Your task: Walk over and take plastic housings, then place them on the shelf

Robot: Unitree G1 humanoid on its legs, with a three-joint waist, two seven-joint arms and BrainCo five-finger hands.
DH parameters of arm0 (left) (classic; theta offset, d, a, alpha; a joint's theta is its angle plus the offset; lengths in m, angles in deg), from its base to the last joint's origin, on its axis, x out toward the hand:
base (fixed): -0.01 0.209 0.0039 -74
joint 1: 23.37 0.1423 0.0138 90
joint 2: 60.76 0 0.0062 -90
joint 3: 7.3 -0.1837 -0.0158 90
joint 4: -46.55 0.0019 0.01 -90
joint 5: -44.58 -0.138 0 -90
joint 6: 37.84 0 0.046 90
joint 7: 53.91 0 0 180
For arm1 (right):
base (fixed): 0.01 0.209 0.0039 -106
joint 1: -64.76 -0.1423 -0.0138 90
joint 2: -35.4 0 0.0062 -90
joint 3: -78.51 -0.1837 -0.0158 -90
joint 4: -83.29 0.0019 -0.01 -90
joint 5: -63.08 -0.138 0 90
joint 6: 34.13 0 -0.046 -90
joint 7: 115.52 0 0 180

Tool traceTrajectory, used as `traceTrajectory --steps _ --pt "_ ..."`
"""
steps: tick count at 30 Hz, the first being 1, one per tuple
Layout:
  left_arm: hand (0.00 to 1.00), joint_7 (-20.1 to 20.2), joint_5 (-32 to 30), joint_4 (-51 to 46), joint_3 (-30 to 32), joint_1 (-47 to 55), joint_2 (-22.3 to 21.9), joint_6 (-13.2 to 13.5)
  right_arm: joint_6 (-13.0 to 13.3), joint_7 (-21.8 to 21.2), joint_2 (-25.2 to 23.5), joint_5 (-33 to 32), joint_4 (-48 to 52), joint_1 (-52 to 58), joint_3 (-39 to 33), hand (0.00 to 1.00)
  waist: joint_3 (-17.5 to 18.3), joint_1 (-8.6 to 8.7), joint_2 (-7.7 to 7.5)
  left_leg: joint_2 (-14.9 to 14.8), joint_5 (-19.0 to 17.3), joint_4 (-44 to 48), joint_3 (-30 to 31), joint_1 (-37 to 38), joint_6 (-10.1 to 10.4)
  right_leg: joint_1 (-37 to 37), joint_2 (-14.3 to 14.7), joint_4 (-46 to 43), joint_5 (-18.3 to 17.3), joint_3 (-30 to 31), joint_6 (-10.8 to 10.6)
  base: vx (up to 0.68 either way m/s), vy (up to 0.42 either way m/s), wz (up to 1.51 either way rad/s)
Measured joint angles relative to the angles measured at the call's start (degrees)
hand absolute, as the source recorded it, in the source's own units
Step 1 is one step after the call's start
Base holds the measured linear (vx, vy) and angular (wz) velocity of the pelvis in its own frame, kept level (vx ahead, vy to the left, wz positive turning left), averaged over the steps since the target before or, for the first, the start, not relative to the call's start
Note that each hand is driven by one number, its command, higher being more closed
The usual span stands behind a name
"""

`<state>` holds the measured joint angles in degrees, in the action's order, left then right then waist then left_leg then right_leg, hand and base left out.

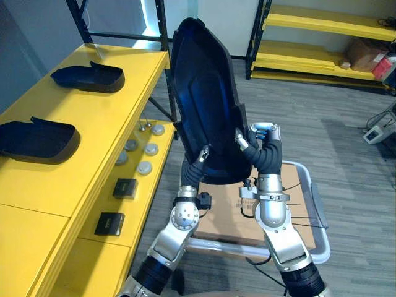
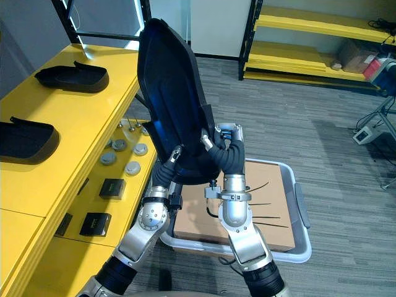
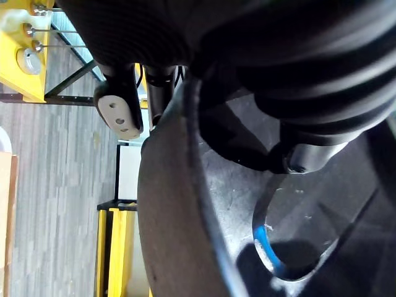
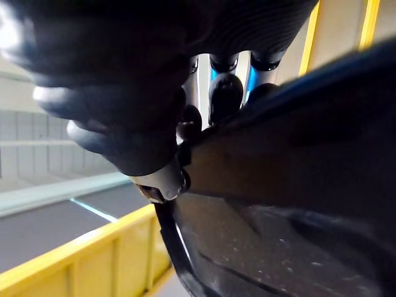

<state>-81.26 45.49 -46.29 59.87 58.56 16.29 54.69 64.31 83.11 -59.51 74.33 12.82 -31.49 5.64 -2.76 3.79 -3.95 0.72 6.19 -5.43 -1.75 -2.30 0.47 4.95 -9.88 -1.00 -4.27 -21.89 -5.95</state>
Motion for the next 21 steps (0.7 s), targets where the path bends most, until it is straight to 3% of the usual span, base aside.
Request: traceTrajectory --steps 4,8,12,16,21 --pt "1.00 1.3 -2.7 -1.5 1.3 1.0 0.0 0.0 1.6 -2.6 2.5 -3.1 2.9 0.0 -5.5 0.00 0.0 0.17 0.00 -0.1 0.0 0.0 0.0 0.2 0.0 0.0 0.0 -0.2 0.0 0.1 0.0 0.00 0.000 0.00" --pt "1.00 2.6 -3.9 -2.3 4.2 4.7 -0.3 0.1 4.9 -2.3 2.5 -8.9 5.7 0.0 -20.9 0.00 0.0 0.81 0.01 -0.1 0.0 0.0 0.0 0.2 0.0 -0.1 0.0 -0.4 0.0 0.2 0.0 0.00 0.000 0.00" --pt "1.00 3.5 -3.8 -2.3 8.2 8.2 -0.8 0.1 6.6 0.7 -0.1 -12.8 4.5 1.3 -35.3 0.00 0.0 1.84 0.06 -0.1 0.0 0.0 0.0 0.2 0.0 -0.2 0.0 -0.4 0.0 0.1 0.0 0.00 0.000 0.00" --pt "1.00 3.7 -3.8 -4.9 11.2 10.6 -1.1 0.1 6.8 5.6 -1.8 -17.4 -7.3 6.6 -47.1 0.00 0.1 2.07 0.12 -0.1 0.0 0.0 0.1 -0.2 0.0 -0.3 0.0 -0.2 0.0 0.0 0.0 0.00 0.000 0.00" --pt "1.00 3.8 -3.8 -8.6 13.6 12.9 -2.2 1.0 3.8 5.9 -2.7 -23.3 -29.7 12.7 -51.8 0.00 0.9 2.42 1.64 0.0 0.0 0.0 0.3 -1.4 0.0 -1.2 0.1 0.0 0.1 -0.2 -0.1 0.00 0.000 0.01"
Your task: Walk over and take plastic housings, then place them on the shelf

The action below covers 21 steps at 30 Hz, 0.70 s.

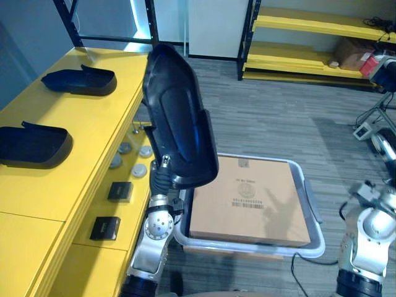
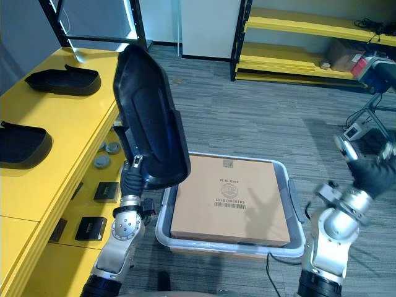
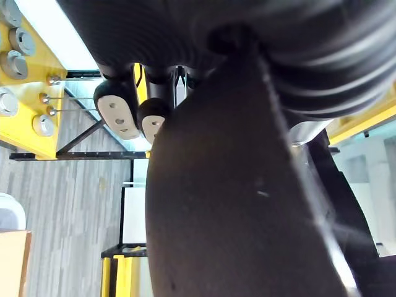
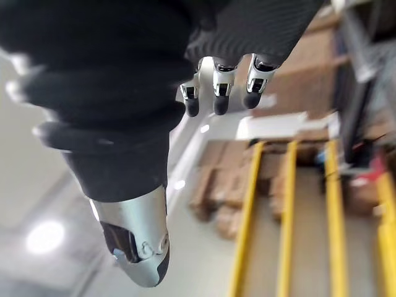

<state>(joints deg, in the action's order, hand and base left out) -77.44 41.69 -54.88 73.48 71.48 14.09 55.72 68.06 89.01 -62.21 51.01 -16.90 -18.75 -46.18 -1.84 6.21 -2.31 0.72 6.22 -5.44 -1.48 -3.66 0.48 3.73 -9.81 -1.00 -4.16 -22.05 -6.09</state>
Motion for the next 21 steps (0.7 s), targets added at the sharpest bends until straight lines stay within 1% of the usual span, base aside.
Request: traceTrajectory --steps 3,4,6,7,8,9,11,12,15,16,18,20,21 --pt "1.00 1.1 0.1 0.0 0.2 1.3 -0.2 0.6 -1.8 -2.1 -2.6 -2.8 -14.9 3.0 -1.5 0.00 0.4 -0.10 0.75 -0.1 0.0 0.0 0.2 0.0 0.0 0.5 0.1 0.0 0.0 -0.2 0.0 0.03 -0.010 0.04" --pt "1.00 1.2 0.2 -0.1 0.2 1.6 -0.2 0.8 -2.2 -2.6 -3.3 -3.2 -17.1 3.5 -1.5 0.00 0.4 -0.17 0.78 -0.1 0.0 0.0 0.3 0.1 0.0 0.7 0.1 0.0 0.0 -0.3 0.0 0.02 -0.014 0.04" --pt "1.00 2.3 1.4 -0.1 -0.5 2.1 -0.2 1.0 -3.2 -5.3 -5.5 -3.2 -24.6 5.6 -0.9 0.00 0.4 -0.39 0.71 -0.4 0.0 0.0 0.2 0.6 0.0 1.2 0.2 -0.1 -0.1 -0.3 0.1 0.00 0.000 0.00" --pt "1.00 2.4 1.9 -0.4 -1.3 2.5 -0.1 1.4 -4.1 -7.1 -6.4 -3.2 -28.1 6.7 0.7 0.00 0.3 -0.52 0.74 -0.6 0.0 0.0 0.1 0.6 0.0 1.1 0.2 -0.3 -0.2 -0.1 0.1 -0.03 -0.013 -0.04" --pt "1.00 2.5 2.3 -0.9 -1.6 3.0 -0.1 1.4 -4.5 -8.1 -6.9 -3.2 -29.6 7.2 1.9 0.00 0.3 -0.52 0.74 -0.6 0.0 0.0 0.0 0.7 0.0 1.1 0.2 -0.4 -0.3 0.0 0.1 -0.04 -0.009 -0.04" --pt "1.00 2.9 2.4 -1.4 -2.0 3.7 -0.1 1.4 -5.2 -10.0 -7.8 -3.1 -32.2 8.3 4.5 0.00 0.3 -0.61 0.67 -0.6 0.0 0.0 0.0 1.1 0.0 1.2 0.1 -1.1 -0.7 0.1 0.1 -0.05 -0.002 0.00" --pt "1.00 3.7 2.3 -1.4 -2.5 4.6 0.0 1.9 -6.3 -13.0 -9.2 -2.7 -35.4 9.7 9.6 0.00 0.3 -0.69 0.50 -0.6 -0.1 -0.1 0.0 1.7 0.0 1.5 -0.1 -2.2 -1.6 -0.1 0.1 -0.06 -0.003 0.08" --pt "1.00 3.9 2.4 -1.4 -2.6 5.1 -0.1 2.0 -6.6 -14.0 -9.7 -1.5 -37.1 9.8 12.7 0.00 0.2 -0.70 0.45 -0.7 -0.1 -0.1 0.1 1.9 0.0 1.9 -0.1 -2.4 -1.9 -0.1 0.3 -0.06 -0.003 0.09" --pt "1.00 4.7 2.4 -1.4 -3.5 5.5 -0.1 2.0 -7.0 -15.8 -10.8 0.1 -38.2 9.8 17.6 0.00 0.0 -0.84 0.15 -0.6 -0.3 -0.4 1.4 1.7 0.3 2.4 -0.1 -3.2 -3.0 -1.0 -0.3 -0.08 -0.013 0.23" --pt "1.00 4.7 2.4 -1.4 -4.3 5.5 -0.1 2.0 -7.0 -16.1 -10.3 1.4 -38.2 9.9 19.2 0.00 -0.2 -1.17 -0.26 -0.5 -0.3 -0.4 2.3 1.6 0.4 2.7 -0.1 -3.5 -3.1 -1.7 -0.1 -0.03 -0.025 0.35" --pt "1.00 4.8 2.4 -1.4 -4.9 5.5 0.0 2.0 -7.0 -16.2 -10.3 1.5 -38.1 9.7 20.9 0.00 -0.4 -2.34 -0.74 -0.4 0.2 -0.3 3.6 1.6 0.4 2.9 -0.1 -4.0 -3.5 -2.8 0.2 -0.01 -0.035 0.38" --pt "1.00 4.9 2.5 -1.5 -5.1 5.4 -0.2 2.0 -6.8 -16.0 -10.1 1.6 -37.7 9.6 23.2 0.00 -0.8 -3.10 -1.32 0.4 1.9 0.0 7.9 0.2 0.7 3.1 -0.2 -5.8 -4.4 -6.7 0.0 0.01 -0.069 0.86" --pt "1.00 4.9 2.5 -1.6 -5.1 5.2 -0.3 2.0 -6.5 -15.9 -9.9 1.6 -37.7 9.4 23.7 0.00 -1.2 -3.44 -1.36 0.6 2.4 0.0 9.1 0.0 1.0 3.2 -0.2 -6.5 -4.9 -8.2 0.1 0.01 -0.059 1.07"
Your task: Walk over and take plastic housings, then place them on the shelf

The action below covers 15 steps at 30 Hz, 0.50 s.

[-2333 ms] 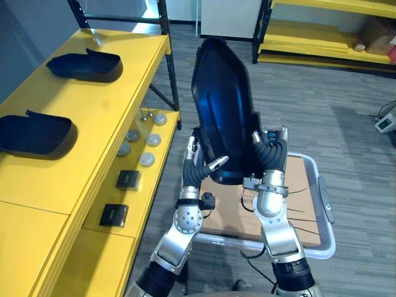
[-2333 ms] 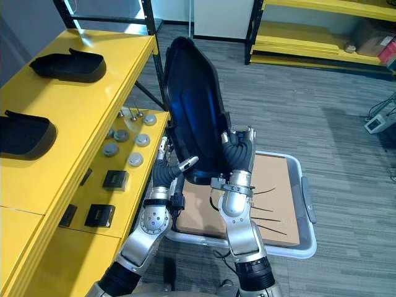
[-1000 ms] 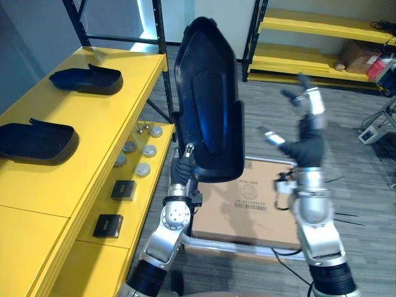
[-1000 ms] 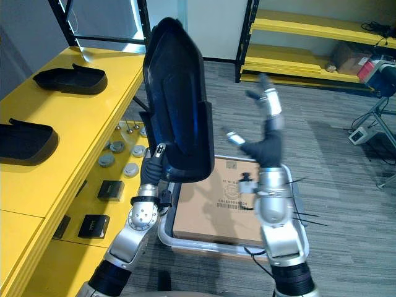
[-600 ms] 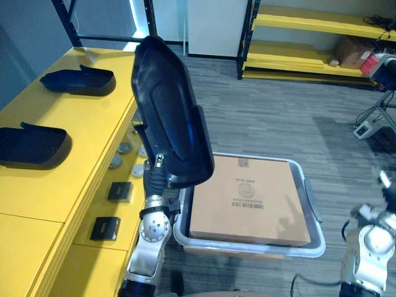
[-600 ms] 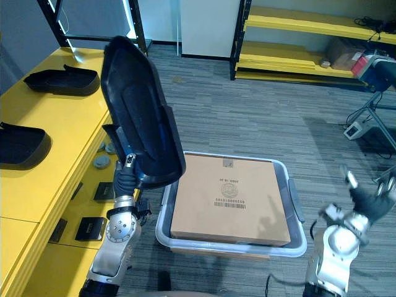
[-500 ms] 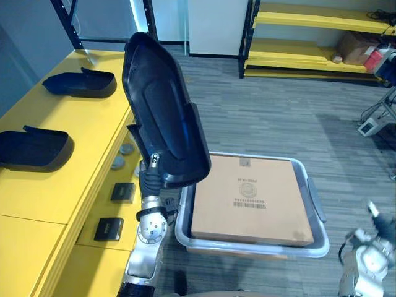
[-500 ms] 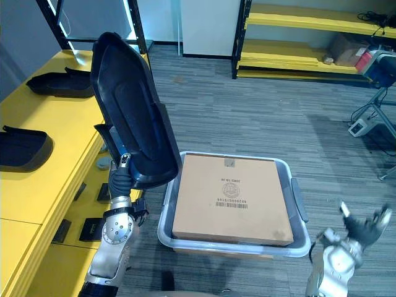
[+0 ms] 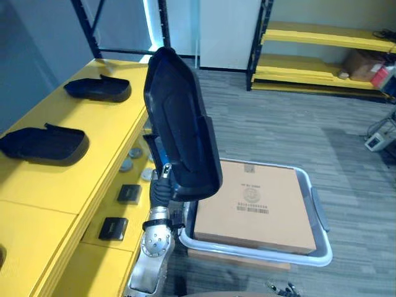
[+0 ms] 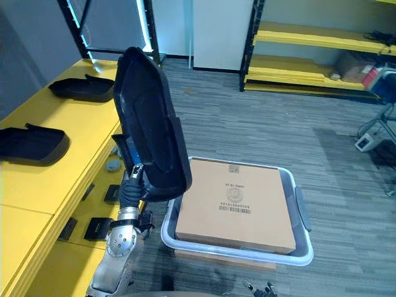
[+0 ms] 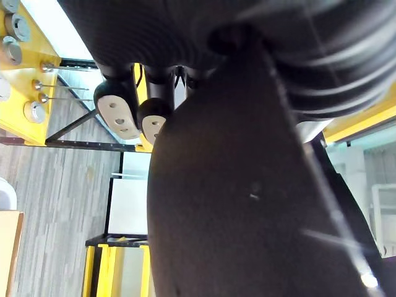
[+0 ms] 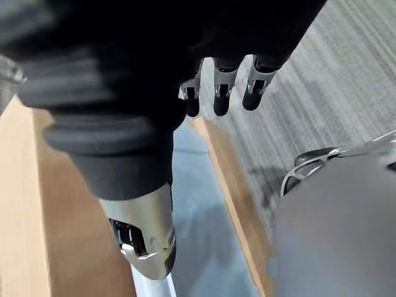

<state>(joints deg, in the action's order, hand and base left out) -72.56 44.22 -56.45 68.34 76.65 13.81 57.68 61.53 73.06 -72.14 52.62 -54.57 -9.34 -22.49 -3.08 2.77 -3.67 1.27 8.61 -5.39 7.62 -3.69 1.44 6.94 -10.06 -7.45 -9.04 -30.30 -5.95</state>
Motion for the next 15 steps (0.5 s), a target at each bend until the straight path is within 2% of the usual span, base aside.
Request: traceTrajectory --steps 2,3,4,5,6,7,8,9,10,11,12,13,15 --pt "1.00 -0.3 0.1 -1.2 -0.2 0.1 -0.5 0.0 0.3 0.0 0.4 0.8 0.4 -0.9 1.1 0.00 -1.8 -0.46 -0.06 0.7 1.2 0.9 0.6 -2.4 -0.1 0.6 -0.9 -2.3 -1.6 -5.5 0.3 -0.06 -0.051 1.36" --pt "1.00 -0.3 0.4 -1.5 0.0 0.1 -0.7 0.0 0.3 0.1 0.6 1.7 1.0 -1.3 1.2 0.00 -2.6 -0.87 0.35 -0.7 -2.7 1.9 -7.5 -3.9 -3.6 1.3 -0.7 -2.6 -1.7 -9.1 0.4 -0.12 -0.026 1.46" --pt "1.00 -0.3 0.4 -1.7 0.2 0.1 -0.7 0.0 -0.1 0.3 0.6 1.7 1.2 -1.4 1.4 0.00 -2.8 -0.84 0.11 -1.5 -4.6 3.5 -12.8 -4.8 -5.7 1.7 -0.9 -2.4 -1.6 -10.7 0.3 -0.10 -0.021 1.53" --pt "1.00 -0.3 0.4 -1.7 0.1 -0.1 -1.0 0.1 -0.8 0.9 0.7 1.6 1.3 -1.4 1.4 0.00 -2.9 -0.43 0.11 -4.0 -6.8 7.3 -23.0 -6.4 -7.5 2.1 -1.9 -2.3 -1.6 -13.4 0.3 0.01 0.008 1.21" --pt "1.00 -0.3 0.5 -1.7 0.1 -0.1 -1.3 0.3 -1.1 1.3 1.0 1.6 1.4 -1.1 1.4 0.00 -3.0 -0.48 0.20 -5.6 -7.5 9.5 -27.7 -7.4 -8.0 2.2 -2.0 -2.4 -1.6 -14.8 0.3 0.04 0.052 1.30" --pt "1.00 -0.4 1.1 -1.7 -0.5 -0.2 -1.7 0.3 -1.2 1.9 1.6 1.7 1.4 -0.4 1.4 0.00 -2.8 -0.49 0.97 -8.6 -8.4 13.7 -35.2 -8.8 -9.2 2.6 -2.0 -2.7 -1.6 -17.3 0.3 0.06 0.077 1.07" --pt "1.00 -0.4 2.1 -1.6 -1.7 -0.4 -1.6 0.4 -1.3 2.1 2.1 1.8 1.3 0.6 1.5 0.00 -2.7 -0.20 1.69 -10.1 -9.5 15.5 -39.1 -9.3 -8.5 3.3 -1.4 -3.3 -1.7 -20.1 0.2 0.06 0.062 1.07" --pt "1.00 -0.3 2.4 -1.5 -2.4 -0.8 -1.4 0.4 -1.5 2.5 2.3 1.9 1.3 0.9 1.4 0.00 -2.7 0.12 1.74 -10.0 -10.3 15.8 -39.8 -9.4 -7.8 3.8 -1.5 -3.2 -1.7 -21.3 0.2 0.05 0.088 0.92" --pt "1.00 -0.3 2.6 -1.3 -3.5 -1.9 -1.0 0.6 -1.8 3.0 2.2 1.9 1.0 0.9 1.3 0.00 -2.5 0.36 0.87 -9.4 -12.1 16.0 -41.8 -9.4 -7.2 3.9 -2.2 -1.5 -1.7 -22.8 0.3 0.08 0.142 0.95" --pt "1.00 -0.1 3.4 0.2 -5.2 -4.5 -0.4 1.7 -1.5 4.0 2.0 1.5 -0.4 0.4 -0.2 0.00 -2.0 0.92 0.07 -10.1 -14.1 20.9 -45.0 -10.2 -9.6 4.4 -3.6 0.0 -1.9 -25.3 -1.1 0.10 0.147 0.80" --pt "1.00 -0.1 3.9 0.3 -5.5 -5.1 -0.5 1.8 -1.5 4.4 2.4 1.5 -0.3 0.5 -0.3 0.00 -2.0 1.09 0.92 -10.6 -13.0 21.0 -44.9 -9.5 -7.9 4.9 -3.3 -0.9 -2.3 -25.4 -1.8 0.15 0.124 0.96" --pt "1.00 0.0 4.4 1.4 -6.2 -6.6 -0.2 2.0 -1.6 5.2 2.9 1.4 -0.8 0.5 -0.3 0.00 -1.8 2.85 0.59 -8.9 -12.0 19.3 -43.5 -9.4 -5.8 5.3 -3.9 -1.2 -2.1 -26.1 -2.1 0.12 0.137 0.58" --pt "1.00 0.0 4.4 2.2 -6.2 -7.9 -0.2 2.0 -1.7 5.6 3.7 1.4 -1.4 0.4 -0.3 0.00 -1.7 2.77 0.34 -6.8 -12.2 18.5 -42.7 -9.1 -6.3 5.9 -4.4 0.0 -0.5 -26.5 -1.8 0.10 0.151 0.37"
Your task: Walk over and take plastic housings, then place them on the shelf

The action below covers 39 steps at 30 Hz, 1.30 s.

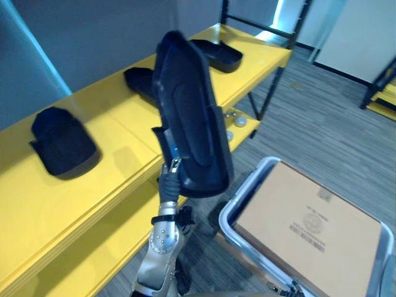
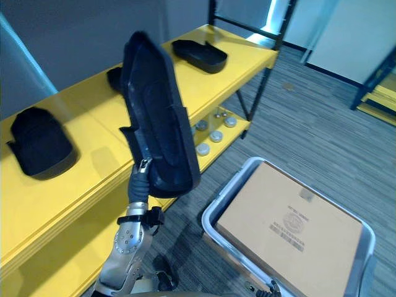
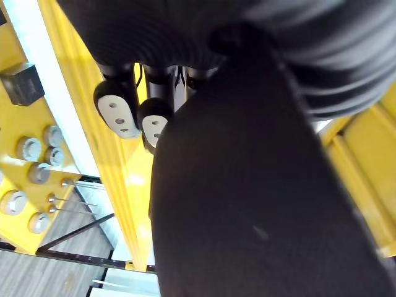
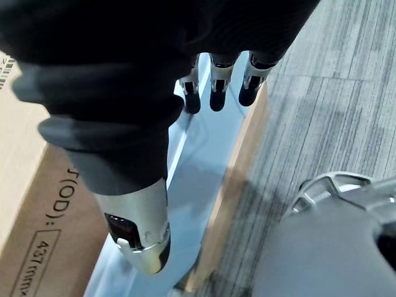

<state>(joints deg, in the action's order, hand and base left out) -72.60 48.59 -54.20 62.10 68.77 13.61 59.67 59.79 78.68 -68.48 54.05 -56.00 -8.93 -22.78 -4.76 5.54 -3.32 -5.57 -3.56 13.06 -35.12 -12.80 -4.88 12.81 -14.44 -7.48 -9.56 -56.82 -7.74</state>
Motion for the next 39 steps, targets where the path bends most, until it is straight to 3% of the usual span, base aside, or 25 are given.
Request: traceTrajectory --steps 3,4,5,6,7,8,10,12,15,17,18,20,22,26,39 --pt "1.00 0.5 -0.1 0.2 0.5 -1.2 -0.2 0.0 -1.1 0.5 0.1 0.1 -0.7 0.0 -1.8 0.00 0.0 0.05 0.04 2.2 -1.0 0.5 2.4 -0.3 -1.1 0.3 -2.3 -4.3 1.7 -1.2 0.6 0.13 0.147 0.44" --pt "1.00 0.8 -0.1 0.2 0.3 -1.1 -0.2 0.0 -1.2 0.5 0.2 0.1 -1.3 0.0 -2.1 0.00 0.0 0.02 0.14 2.6 -1.2 0.1 3.0 -0.1 -1.2 -0.1 -3.4 -7.0 1.5 -0.5 2.2 0.12 0.149 0.54" --pt "1.00 0.9 -0.1 0.4 0.2 -0.8 -0.1 0.0 -1.8 0.5 0.8 0.2 -1.8 0.1 -2.2 0.00 -0.2 0.13 0.85 3.0 -1.2 -1.9 4.7 1.6 -1.3 -1.9 -5.7 -14.4 1.4 3.7 7.8 0.12 0.121 0.52" --pt "1.00 0.8 -0.1 0.7 0.3 -0.8 -0.1 0.0 -2.0 0.2 0.9 0.2 -2.1 0.2 -2.2 0.00 -0.2 0.31 1.90 3.0 -1.1 -3.3 6.0 2.4 -1.2 -4.3 -5.8 -18.5 -0.5 10.5 9.7 0.14 0.105 0.69" --pt "1.00 0.7 -0.2 0.9 0.4 -0.8 0.0 0.0 -2.0 -0.2 0.7 0.2 -2.2 0.2 -2.1 0.00 -0.3 0.48 2.75 3.2 -0.8 -5.2 7.9 3.7 -0.9 -7.2 -3.1 -19.2 -4.7 19.2 8.6 0.12 0.050 0.67" --pt "1.00 0.7 -0.2 1.1 0.4 -0.8 0.0 0.2 -2.0 -0.2 0.3 0.1 -2.2 0.2 -2.1 0.00 -0.4 0.49 3.04 3.7 -0.3 -6.7 9.2 5.1 -0.9 -9.3 -1.3 -19.3 -6.7 24.3 8.6 0.13 0.041 0.71" --pt "1.00 0.7 -0.3 1.5 0.3 -0.6 0.0 0.3 -2.2 -0.2 0.1 0.1 -2.2 1.1 -2.0 0.00 -0.7 1.15 3.60 4.3 0.5 -8.7 12.8 6.9 -0.7 -13.2 1.9 -19.2 -8.3 30.8 8.6 0.12 0.037 0.87" --pt "1.00 0.7 -0.3 2.4 0.2 -0.3 0.0 0.4 -3.0 -0.2 0.0 0.1 -2.2 2.9 -1.1 0.00 -1.0 2.39 4.15 4.8 1.0 -9.4 18.2 8.0 -0.1 -19.0 5.9 -19.4 -8.4 39.2 8.4 0.11 -0.019 1.19" --pt "1.00 0.7 -0.3 2.6 0.2 1.7 0.0 0.5 -3.4 -2.0 0.7 0.2 -1.8 3.8 1.7 0.00 -1.1 3.07 4.38 5.7 1.8 -10.1 23.8 9.8 1.2 -24.1 9.0 -19.1 -7.3 49.8 6.6 0.13 -0.087 1.07" --pt "1.00 0.7 -0.3 2.6 -0.2 2.4 -0.1 0.5 -3.8 -3.2 0.6 0.1 -0.7 4.0 3.3 0.00 -0.6 2.84 3.41 7.4 1.6 -10.0 26.0 10.1 1.7 -24.0 8.0 -15.7 -6.2 52.8 5.5 0.08 -0.124 1.09" --pt "1.00 0.8 -0.3 2.5 -0.1 2.7 -0.1 0.7 -3.8 -3.4 0.5 0.2 0.1 4.0 3.6 0.00 -0.1 2.61 2.50 8.2 1.6 -10.0 26.2 10.0 1.7 -23.8 7.0 -14.5 -5.5 53.0 4.9 0.12 -0.188 1.18" --pt "1.00 0.8 -0.3 2.5 -0.2 5.2 -1.5 0.6 -2.6 -3.8 1.8 0.7 5.0 3.9 4.1 0.00 0.5 1.76 3.34 7.5 2.1 -9.4 25.9 10.7 2.7 -22.2 5.7 -13.5 -1.4 49.3 4.5 0.20 -0.192 0.97" --pt "1.00 1.0 -0.2 2.3 -0.3 6.5 -1.9 0.6 -2.7 -4.2 2.8 0.8 5.1 4.8 4.4 0.00 0.9 -0.11 4.17 5.5 2.2 -8.9 25.6 11.0 4.2 -19.6 6.9 -11.1 -0.5 46.7 5.6 0.18 -0.158 0.54" --pt "1.00 1.3 0.0 2.0 0.0 6.8 -1.9 0.6 -3.2 -4.3 2.3 2.9 4.9 4.7 5.8 0.00 1.4 -0.80 3.91 2.7 3.6 -12.1 25.6 11.8 6.4 -16.5 9.9 -5.1 1.7 44.2 7.3 0.12 -0.148 0.16" --pt "1.00 3.5 0.0 6.0 0.3 8.3 1.3 0.4 -3.2 -4.3 2.6 5.2 2.1 3.8 6.9 0.00 2.3 -1.44 3.23 3.7 8.2 -18.7 27.2 14.1 5.3 -12.9 10.5 2.7 6.7 43.6 5.9 -0.01 0.021 0.04"
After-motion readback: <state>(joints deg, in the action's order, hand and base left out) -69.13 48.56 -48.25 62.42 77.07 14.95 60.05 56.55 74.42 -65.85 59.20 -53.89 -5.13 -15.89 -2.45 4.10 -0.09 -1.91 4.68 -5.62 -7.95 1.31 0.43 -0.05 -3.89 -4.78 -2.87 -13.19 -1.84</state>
